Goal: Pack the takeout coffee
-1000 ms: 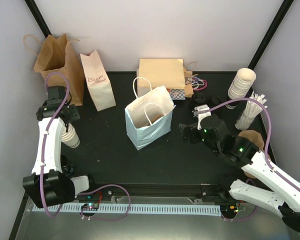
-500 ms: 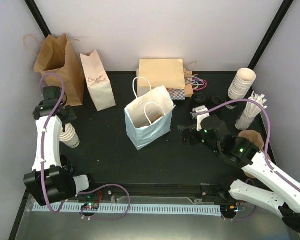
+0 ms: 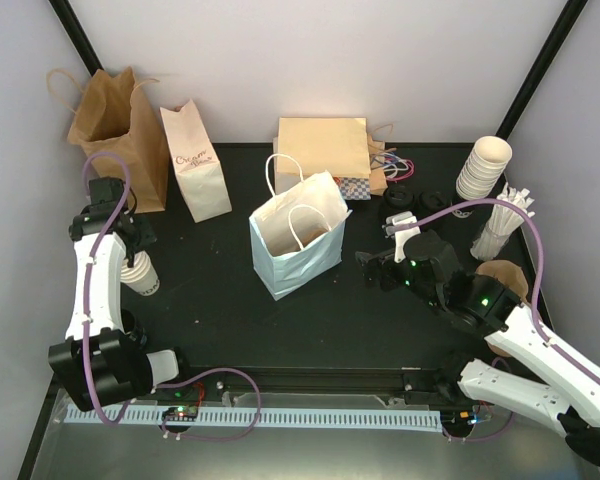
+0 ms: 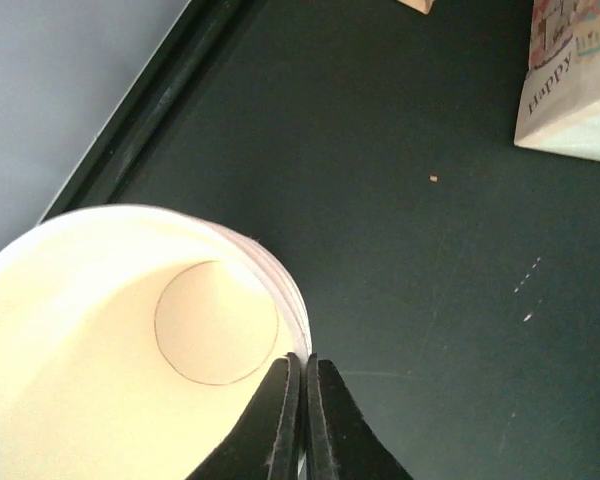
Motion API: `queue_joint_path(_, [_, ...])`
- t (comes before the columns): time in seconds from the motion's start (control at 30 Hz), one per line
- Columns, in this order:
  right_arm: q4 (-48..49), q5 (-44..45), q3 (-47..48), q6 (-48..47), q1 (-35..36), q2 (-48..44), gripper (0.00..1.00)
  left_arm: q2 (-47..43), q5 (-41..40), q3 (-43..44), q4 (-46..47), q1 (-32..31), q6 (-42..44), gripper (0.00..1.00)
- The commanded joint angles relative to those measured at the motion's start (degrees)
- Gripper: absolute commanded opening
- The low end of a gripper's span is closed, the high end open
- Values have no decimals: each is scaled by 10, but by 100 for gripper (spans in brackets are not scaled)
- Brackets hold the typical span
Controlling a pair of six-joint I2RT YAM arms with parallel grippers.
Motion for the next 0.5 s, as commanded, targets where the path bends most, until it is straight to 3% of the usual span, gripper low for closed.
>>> queue_joint_path(0.0, [9,-2,-3,-7,-3,-5,100,4,-2,15,-8,4,-9,2])
queue_joint_path(0.47, [11,-5,6,-8,-3,15,100,-8,-27,122,-91,-1,-8,2])
